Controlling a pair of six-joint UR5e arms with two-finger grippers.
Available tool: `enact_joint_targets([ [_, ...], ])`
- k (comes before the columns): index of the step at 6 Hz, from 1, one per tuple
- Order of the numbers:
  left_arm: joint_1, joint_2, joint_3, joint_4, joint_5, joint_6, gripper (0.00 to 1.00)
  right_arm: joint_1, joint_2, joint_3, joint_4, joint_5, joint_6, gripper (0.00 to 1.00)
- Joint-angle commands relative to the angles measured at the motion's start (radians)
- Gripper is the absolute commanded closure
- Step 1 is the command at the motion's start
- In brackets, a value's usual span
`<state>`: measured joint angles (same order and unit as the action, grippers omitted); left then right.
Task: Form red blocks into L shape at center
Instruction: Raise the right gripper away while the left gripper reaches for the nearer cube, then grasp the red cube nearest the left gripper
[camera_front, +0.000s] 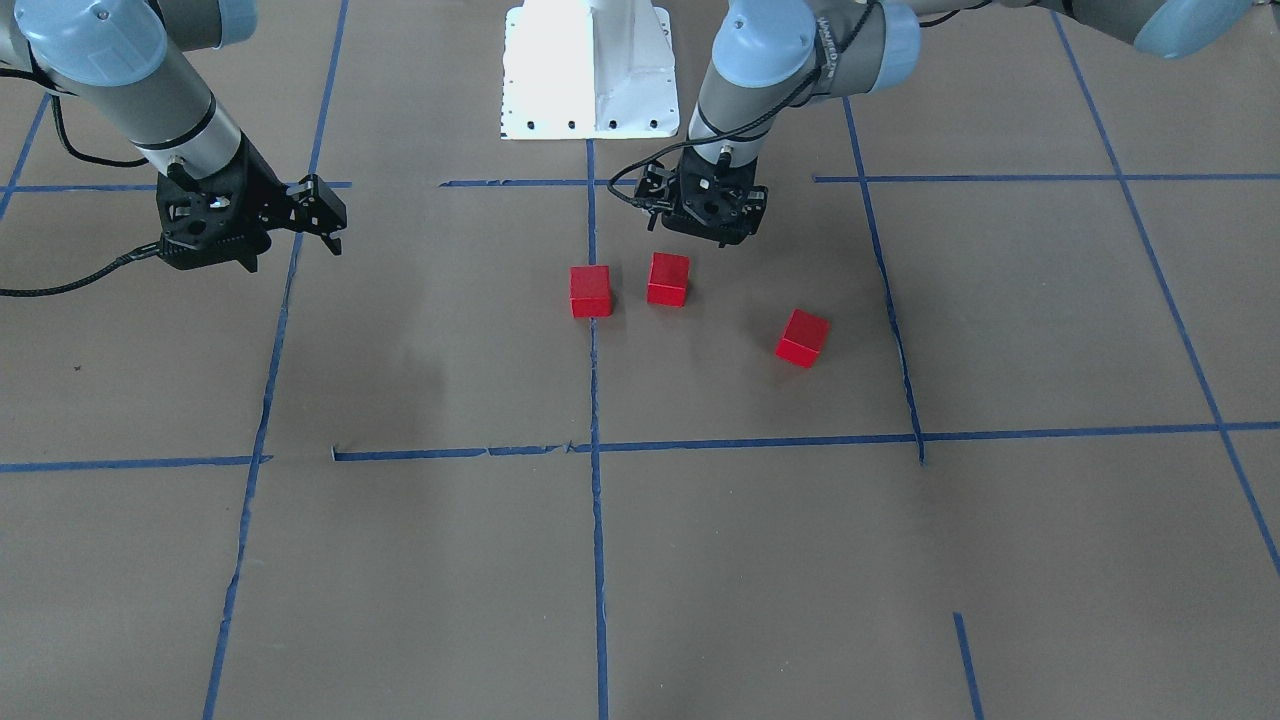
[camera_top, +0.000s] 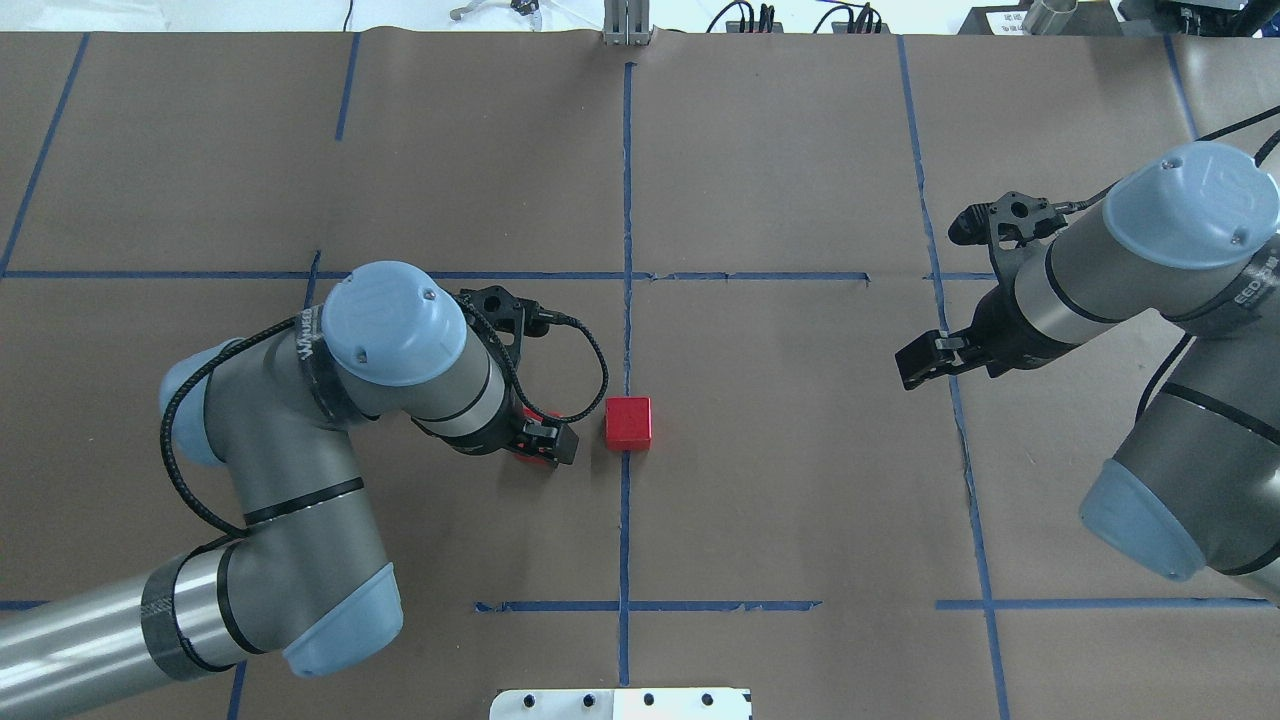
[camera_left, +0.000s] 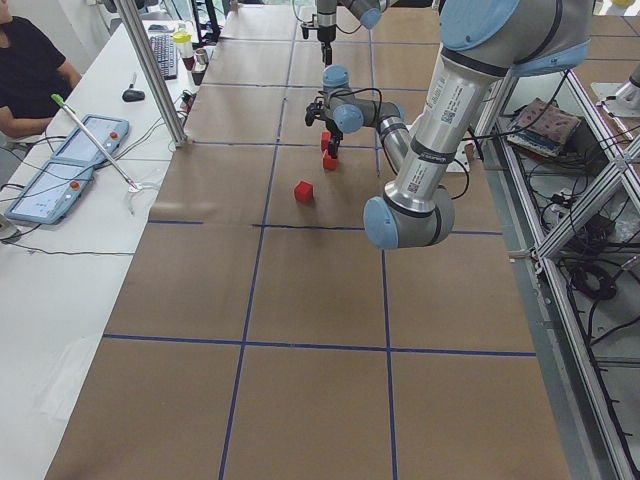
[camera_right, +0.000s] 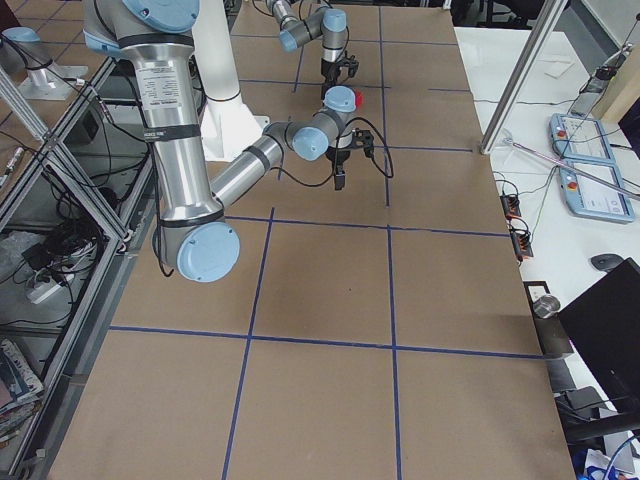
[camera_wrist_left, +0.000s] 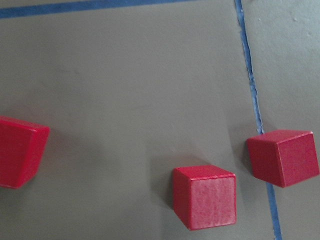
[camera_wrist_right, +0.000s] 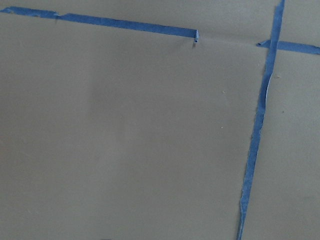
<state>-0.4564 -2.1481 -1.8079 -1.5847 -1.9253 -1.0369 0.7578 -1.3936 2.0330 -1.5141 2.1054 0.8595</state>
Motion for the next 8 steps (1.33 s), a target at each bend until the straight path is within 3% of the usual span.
enact_joint_targets([
  [1, 0.022, -0.042, 0.085, 0.005, 0.046, -0.017, 0.01, 0.000, -0.002, 0.001, 0.000, -0.001, 0.000, 0.00],
  [4, 0.024, -0.088, 0.169, -0.006, 0.094, -0.077, 0.00, 0.000, -0.002, 0.003, 0.000, -0.001, 0.000, 0.00],
  [6, 0.024, -0.088, 0.206, -0.047, 0.101, -0.084, 0.10, 0.000, -0.004, 0.003, 0.000, -0.001, 0.001, 0.00],
  [7, 0.024, -0.090, 0.213, -0.047, 0.114, -0.087, 0.26, -0.002, -0.002, 0.004, 0.000, -0.001, 0.001, 0.00],
  [8, 0.024, -0.090, 0.211, -0.047, 0.115, -0.113, 0.56, -0.002, -0.002, 0.003, 0.000, -0.002, 0.001, 0.00],
])
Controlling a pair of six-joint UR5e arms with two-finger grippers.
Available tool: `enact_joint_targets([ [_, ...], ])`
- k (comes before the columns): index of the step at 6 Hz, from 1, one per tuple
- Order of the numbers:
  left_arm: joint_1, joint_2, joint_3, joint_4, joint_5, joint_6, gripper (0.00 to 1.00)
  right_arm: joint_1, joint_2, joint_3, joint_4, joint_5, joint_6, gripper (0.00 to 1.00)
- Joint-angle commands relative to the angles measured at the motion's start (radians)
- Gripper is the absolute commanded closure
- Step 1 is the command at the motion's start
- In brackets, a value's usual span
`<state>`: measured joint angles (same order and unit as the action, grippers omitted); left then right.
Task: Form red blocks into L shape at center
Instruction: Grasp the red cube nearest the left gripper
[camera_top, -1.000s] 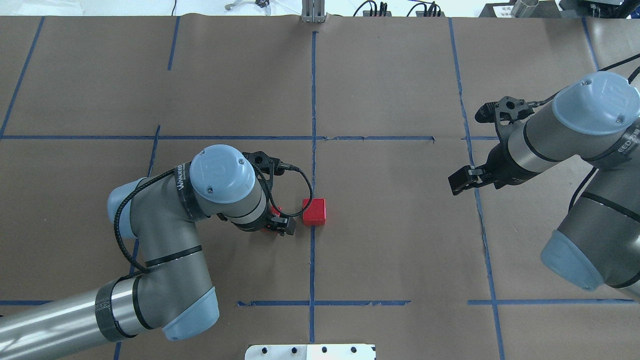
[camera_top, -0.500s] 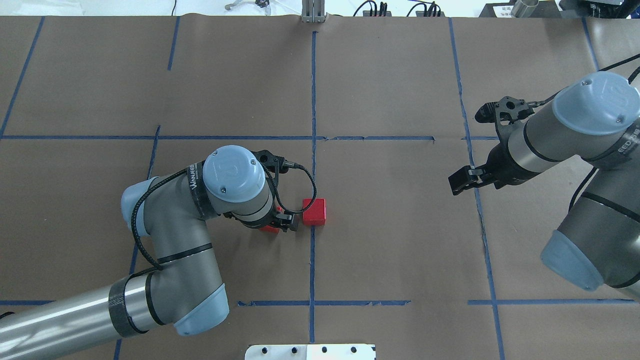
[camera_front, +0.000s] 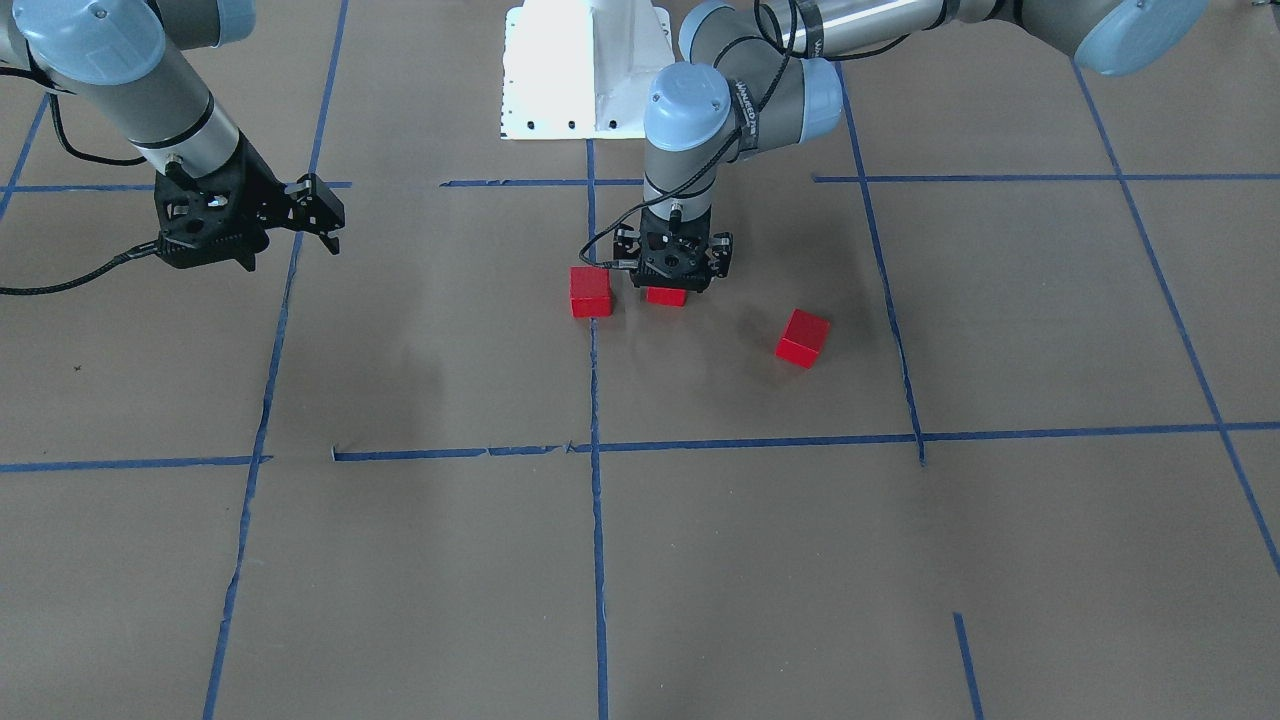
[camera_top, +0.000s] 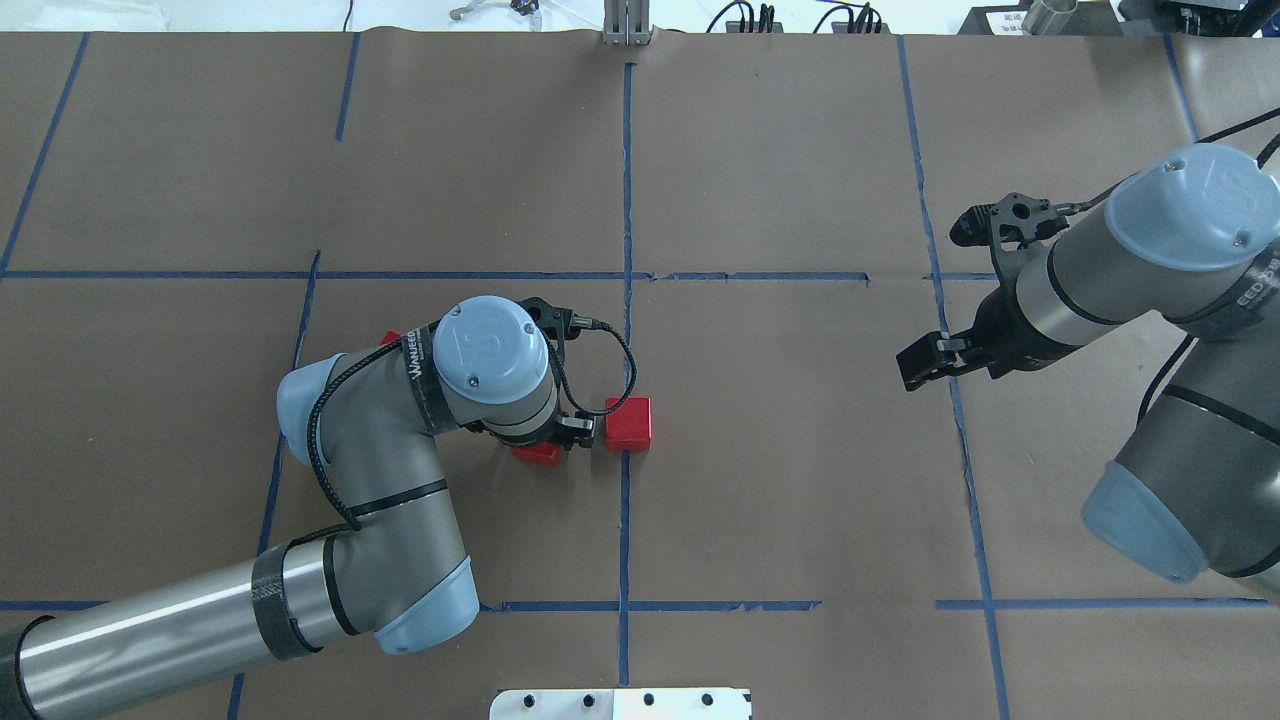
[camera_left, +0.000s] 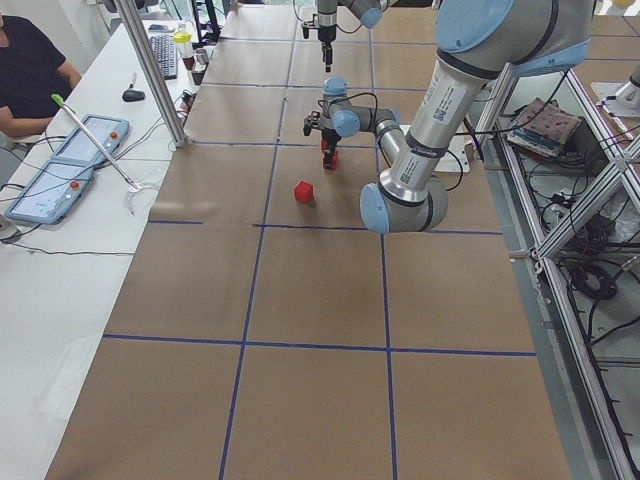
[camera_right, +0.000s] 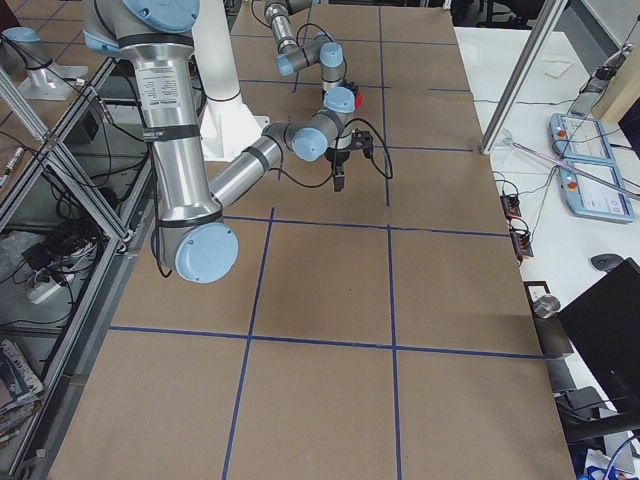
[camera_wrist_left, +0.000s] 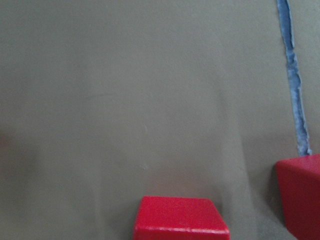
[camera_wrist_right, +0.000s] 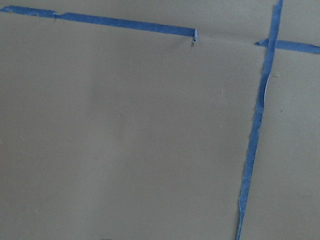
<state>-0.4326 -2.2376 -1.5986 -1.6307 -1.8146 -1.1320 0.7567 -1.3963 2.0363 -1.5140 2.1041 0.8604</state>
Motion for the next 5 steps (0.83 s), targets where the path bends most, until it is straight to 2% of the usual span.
enact_joint_targets([
  [1, -0.005, 0.003, 0.000, 0.000, 0.004, -0.014, 0.86, 0.000, 0.000, 0.001, 0.000, -0.001, 0.000, 0.00],
  [2, -0.046, -0.002, -0.009, 0.000, 0.004, 0.018, 0.93, 0.000, 0.000, 0.002, 0.000, -0.001, 0.002, 0.00],
  [3, -0.087, -0.014, -0.003, 0.000, 0.006, 0.062, 0.96, 0.000, 0.000, 0.004, 0.000, -0.001, 0.005, 0.00],
  [5, -0.104, -0.032, 0.021, -0.005, 0.008, 0.005, 0.98, 0.000, -0.003, 0.010, 0.000, -0.004, 0.015, 0.00],
])
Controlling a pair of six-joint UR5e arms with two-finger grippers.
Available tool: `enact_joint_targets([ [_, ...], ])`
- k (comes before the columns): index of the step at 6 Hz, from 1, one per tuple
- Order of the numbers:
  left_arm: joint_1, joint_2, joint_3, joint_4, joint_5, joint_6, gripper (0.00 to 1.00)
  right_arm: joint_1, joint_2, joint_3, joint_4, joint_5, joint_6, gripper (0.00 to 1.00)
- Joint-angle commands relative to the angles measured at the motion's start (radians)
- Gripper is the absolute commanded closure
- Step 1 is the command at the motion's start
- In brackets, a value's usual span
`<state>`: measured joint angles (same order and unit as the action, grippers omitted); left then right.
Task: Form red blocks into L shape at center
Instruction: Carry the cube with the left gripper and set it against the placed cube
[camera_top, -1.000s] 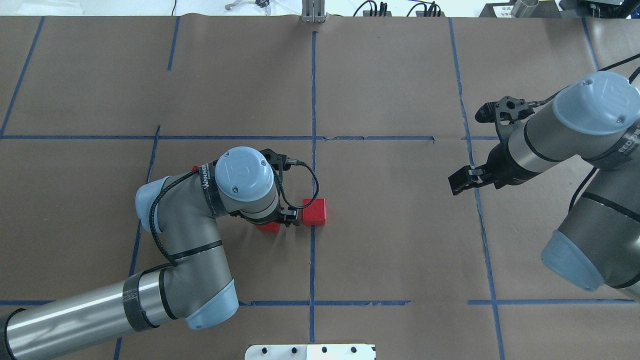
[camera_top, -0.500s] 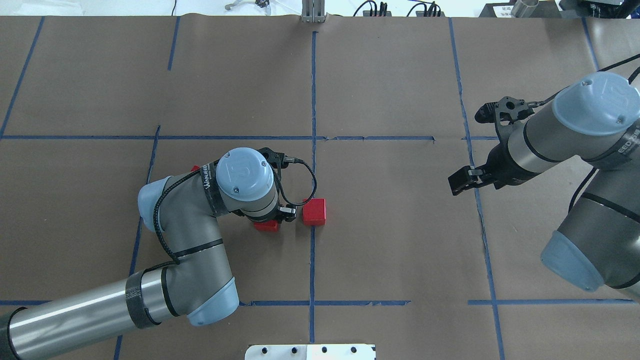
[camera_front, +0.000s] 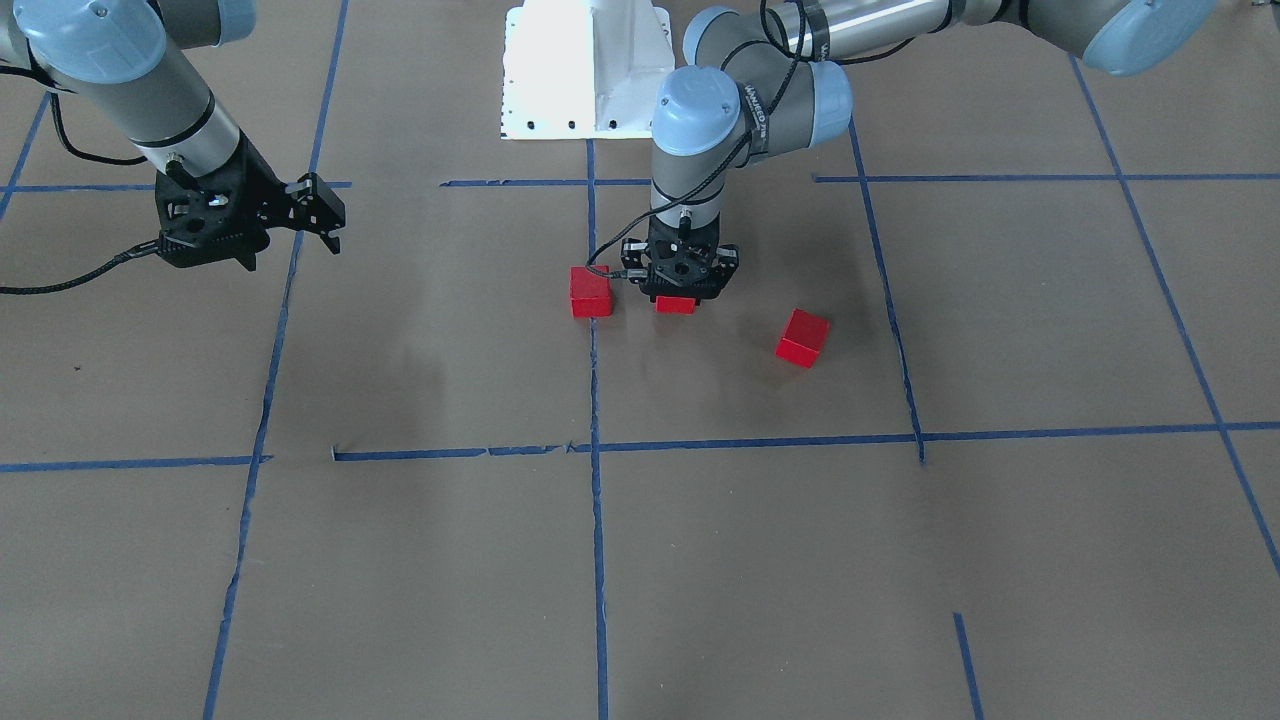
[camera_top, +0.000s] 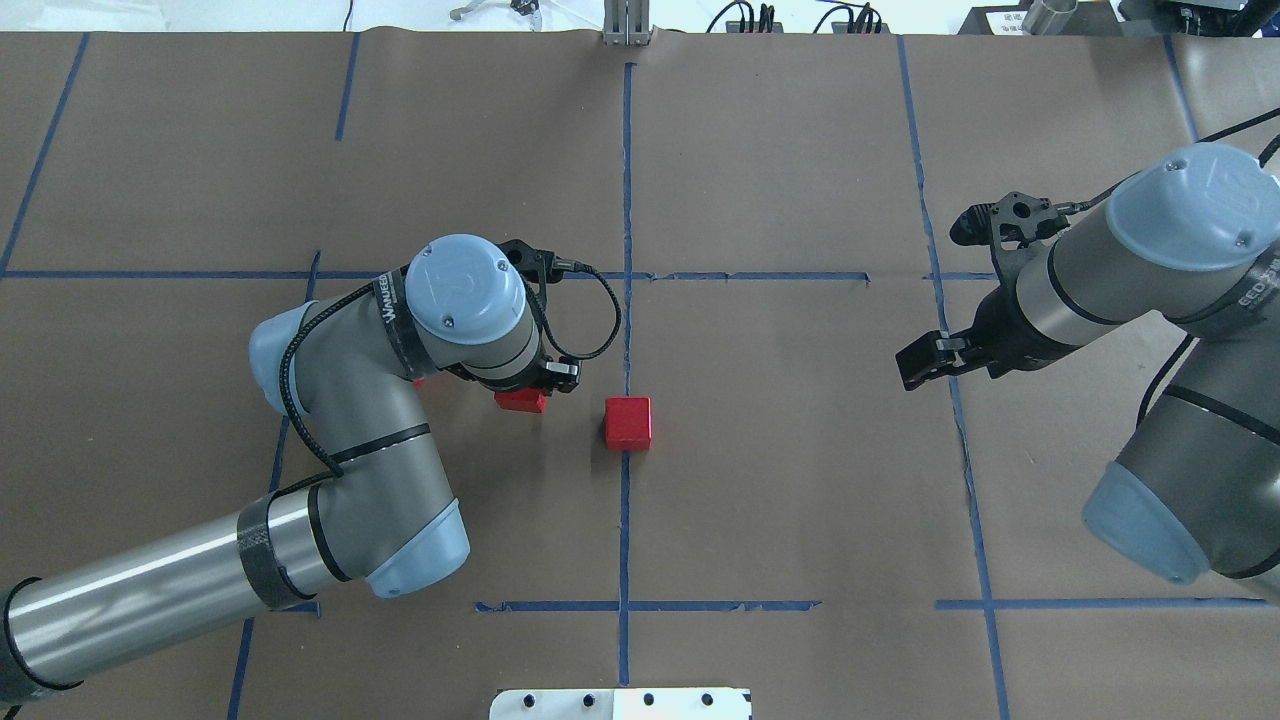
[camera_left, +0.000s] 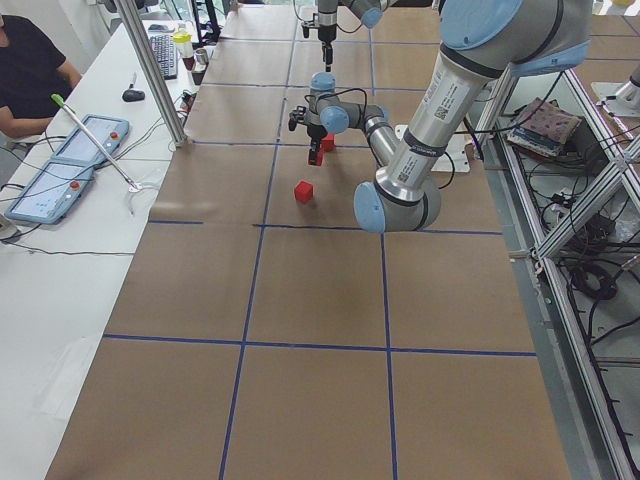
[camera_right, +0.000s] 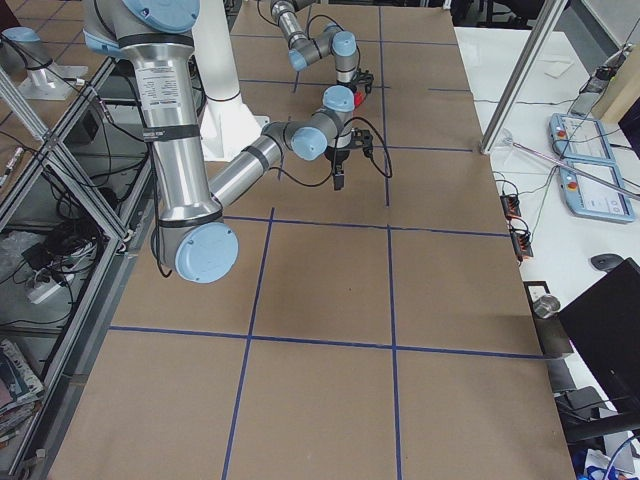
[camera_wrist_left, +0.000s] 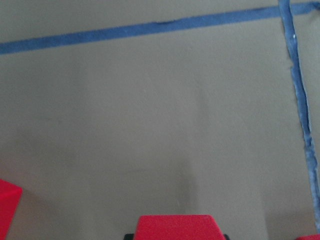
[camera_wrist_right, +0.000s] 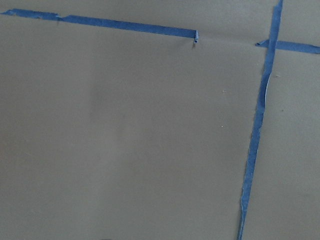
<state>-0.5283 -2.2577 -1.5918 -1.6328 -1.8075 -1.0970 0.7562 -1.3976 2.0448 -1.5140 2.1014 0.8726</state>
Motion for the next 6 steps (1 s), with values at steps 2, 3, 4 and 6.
enact_joint_targets([
  [2, -0.010, -0.140, 0.154, -0.002, -0.001, -0.069, 0.98, 0.000, -0.007, 0.000, 0.000, -0.003, 0.003, 0.00],
  [3, -0.009, -0.152, 0.171, -0.007, -0.001, -0.069, 0.97, 0.000, -0.009, 0.000, 0.000, -0.003, 0.003, 0.00],
  [4, -0.007, -0.228, 0.264, -0.009, -0.003, -0.116, 0.97, 0.000, -0.008, 0.000, 0.000, -0.001, 0.003, 0.00],
  [6, 0.019, -0.253, 0.312, -0.053, -0.004, -0.122, 0.97, 0.000, -0.009, -0.003, 0.000, -0.003, 0.003, 0.00],
])
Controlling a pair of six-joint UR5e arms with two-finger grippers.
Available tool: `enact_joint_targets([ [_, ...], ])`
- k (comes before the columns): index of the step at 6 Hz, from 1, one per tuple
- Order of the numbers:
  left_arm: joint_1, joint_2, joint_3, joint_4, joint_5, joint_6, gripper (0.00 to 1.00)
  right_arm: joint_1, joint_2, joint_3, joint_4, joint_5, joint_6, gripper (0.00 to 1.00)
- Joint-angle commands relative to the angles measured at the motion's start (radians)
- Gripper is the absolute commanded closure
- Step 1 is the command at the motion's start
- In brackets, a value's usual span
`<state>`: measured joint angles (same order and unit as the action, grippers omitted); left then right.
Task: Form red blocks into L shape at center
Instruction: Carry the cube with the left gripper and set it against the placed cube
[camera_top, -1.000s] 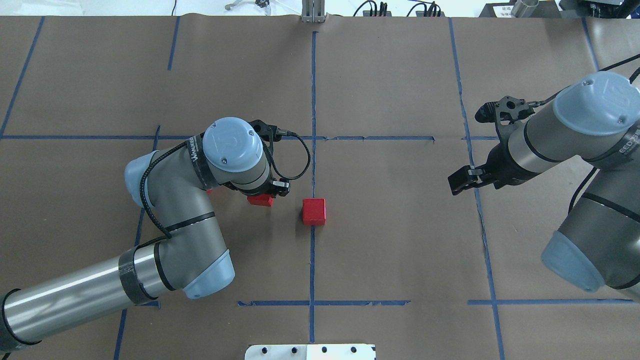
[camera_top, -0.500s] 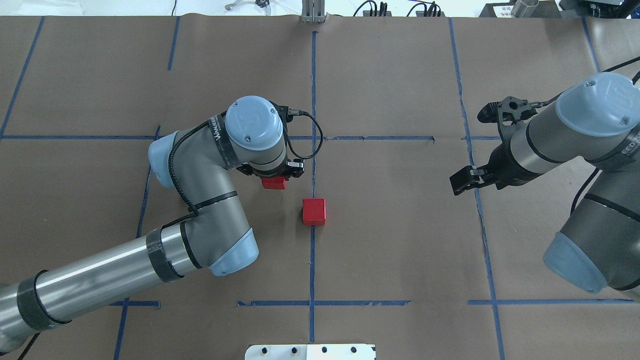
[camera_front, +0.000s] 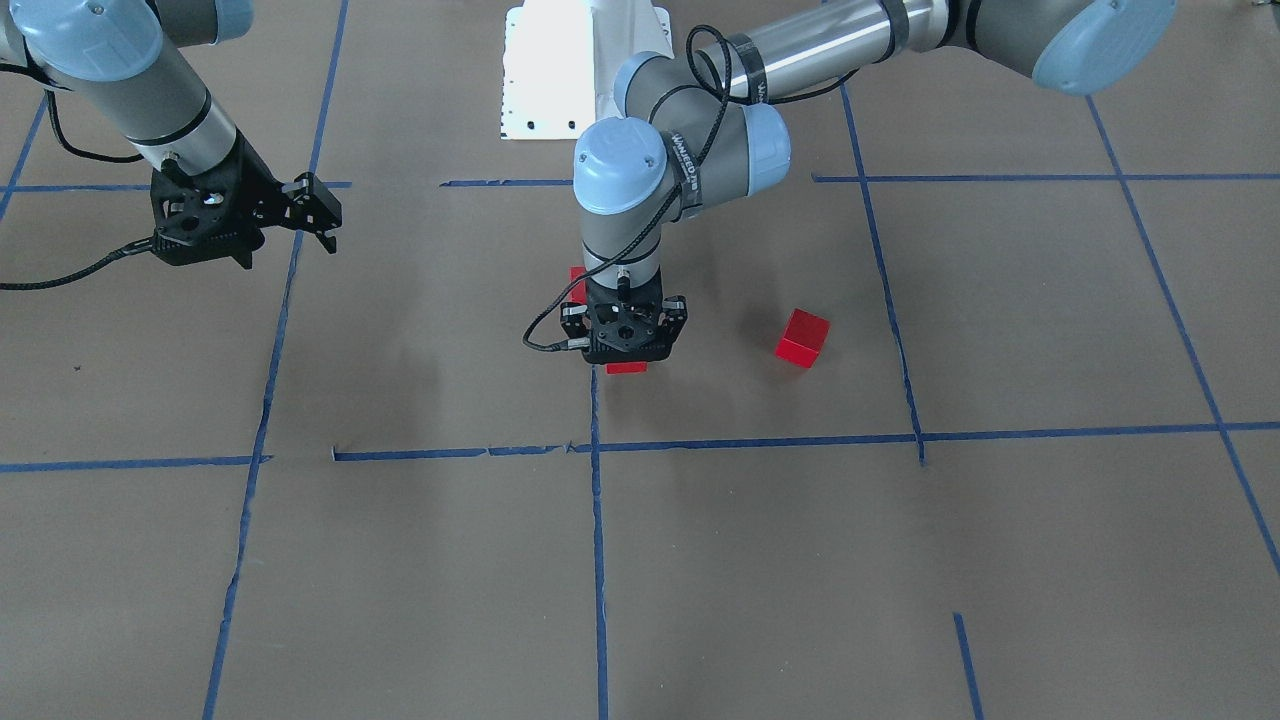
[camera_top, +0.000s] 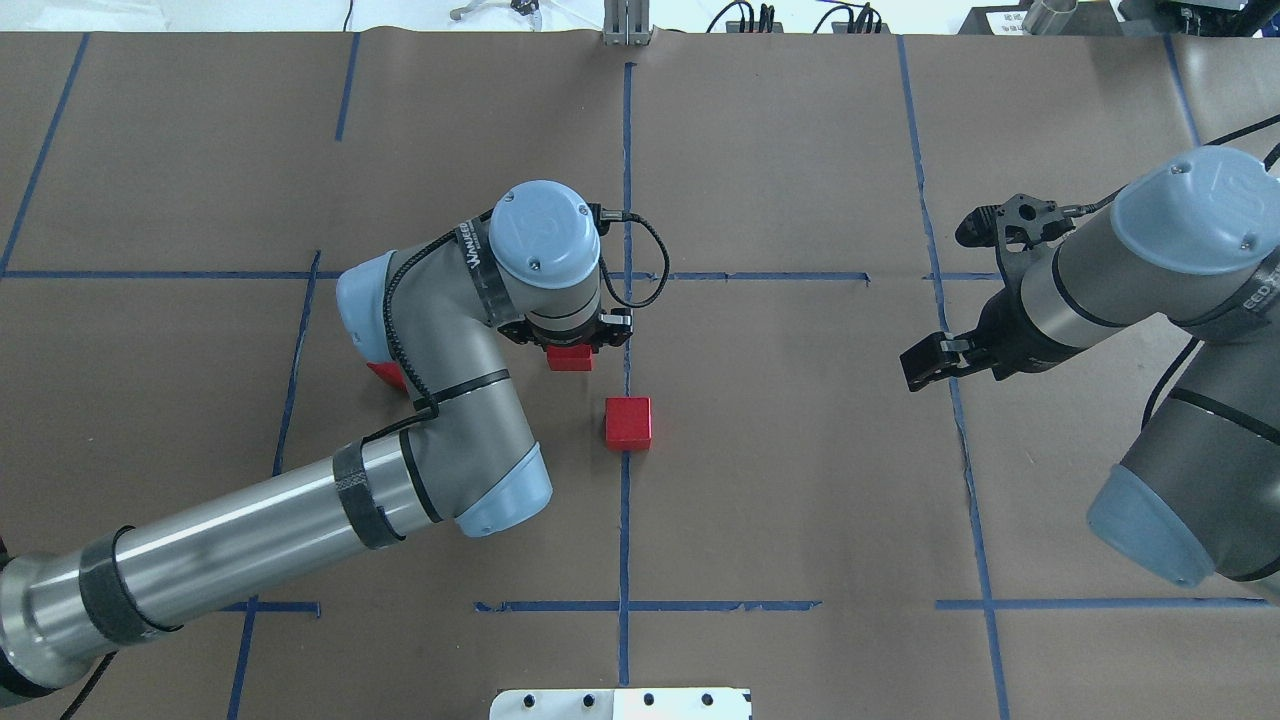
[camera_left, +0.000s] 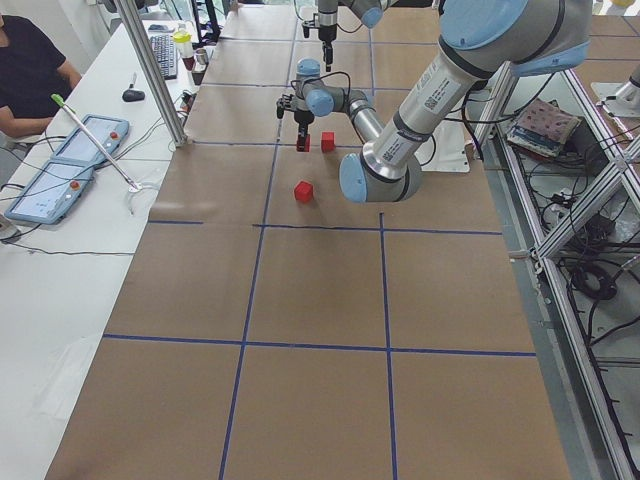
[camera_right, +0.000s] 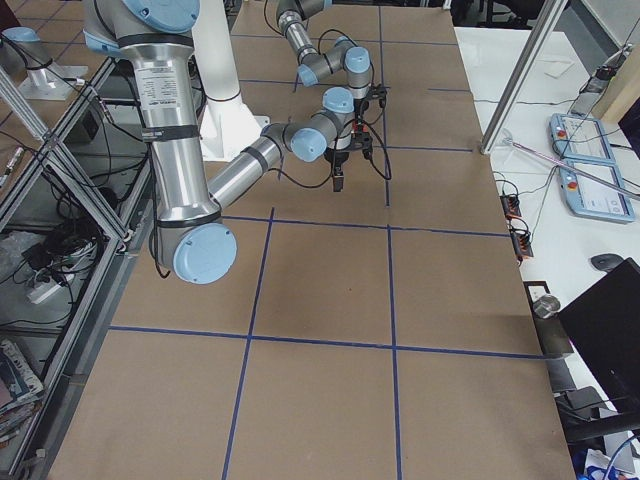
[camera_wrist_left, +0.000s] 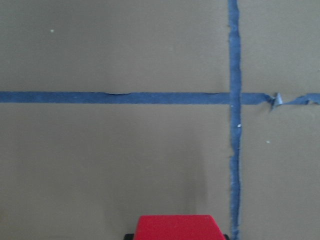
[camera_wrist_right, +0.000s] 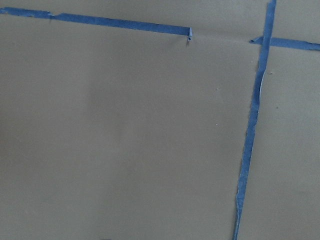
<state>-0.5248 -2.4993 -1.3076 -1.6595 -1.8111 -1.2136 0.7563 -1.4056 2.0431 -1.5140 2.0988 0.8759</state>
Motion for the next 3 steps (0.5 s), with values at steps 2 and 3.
enact_joint_targets([
  [2, 0.037, -0.013, 0.033, -0.031, 0.001, -0.020, 0.97, 0.000, -0.001, 0.000, 0.000, 0.000, 0.000, 0.00],
  [3, 0.037, -0.013, 0.031, -0.034, 0.000, -0.021, 0.97, 0.000, -0.001, -0.001, 0.000, 0.000, 0.000, 0.00],
])
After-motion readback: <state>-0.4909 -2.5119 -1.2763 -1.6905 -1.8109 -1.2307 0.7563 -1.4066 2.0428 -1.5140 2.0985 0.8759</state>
